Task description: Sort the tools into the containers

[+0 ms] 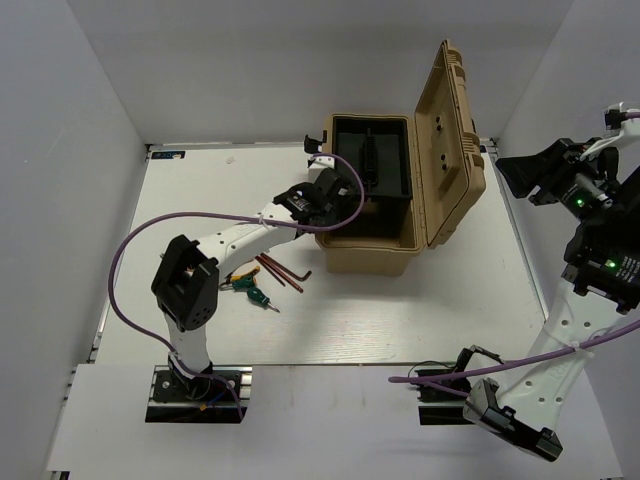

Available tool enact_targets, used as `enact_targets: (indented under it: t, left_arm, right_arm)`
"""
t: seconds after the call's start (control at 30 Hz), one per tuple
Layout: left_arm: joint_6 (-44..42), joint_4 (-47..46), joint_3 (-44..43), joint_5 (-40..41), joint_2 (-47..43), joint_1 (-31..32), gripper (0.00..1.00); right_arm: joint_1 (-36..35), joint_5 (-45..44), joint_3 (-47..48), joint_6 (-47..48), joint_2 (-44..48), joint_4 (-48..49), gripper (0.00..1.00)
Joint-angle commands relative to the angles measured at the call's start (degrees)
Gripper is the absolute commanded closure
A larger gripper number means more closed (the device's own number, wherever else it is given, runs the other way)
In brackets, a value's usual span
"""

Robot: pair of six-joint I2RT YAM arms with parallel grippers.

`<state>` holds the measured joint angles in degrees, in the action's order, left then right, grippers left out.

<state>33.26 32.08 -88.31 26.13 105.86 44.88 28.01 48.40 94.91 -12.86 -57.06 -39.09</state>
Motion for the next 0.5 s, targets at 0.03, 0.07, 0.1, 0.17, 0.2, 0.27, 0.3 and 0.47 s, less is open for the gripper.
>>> enact_targets:
  t: [0.03,0.07,0.1,0.17,0.2,0.27,0.3,0.47]
  left_arm:
    - [4.8,-0.4,0.6,-6.9,4.0,0.9,1.0]
    - [4.2,-0.4,1.1,-6.9,3.2,0.9,0.92]
    - [3.7,-1.0,1.7,-6.9,2.3,0.9,0.77]
    - [2.4,-2.2,2.3,-6.9,1.1,0.9,0.59]
    - [2.3,-2.7,3.0,-7.4,-0.2,0.9,0.52]
    - [1.0,-3.3,3.0,-8.0,-1.3,0.9,0.38]
    - [1.0,-3.9,3.0,-8.0,-2.1,0.9,0.36]
    - [-0.6,-4.0,1.6,-8.0,-4.1,0.9,0.23]
  right_arm:
    - [0.0,0.9,-0.3,1.2,0.8,1.0,0.46]
    - [0.1,1.0,-0.4,1.2,0.8,0.9,0.46]
    - [0.1,1.1,-0.4,1.2,0.9,1.0,0.46]
    - [0.1,1.3,-0.7,1.2,0.9,1.1,0.46]
    - [0.2,1.3,-0.8,1.3,0.9,1.1,0.46]
    - [0.1,1.4,-1.0,1.4,0.9,1.3,0.45]
    - [0.1,1.9,-1.0,1.8,0.9,1.2,0.45]
    - [0.0,3.2,-1.7,2.8,0.9,1.3,0.42]
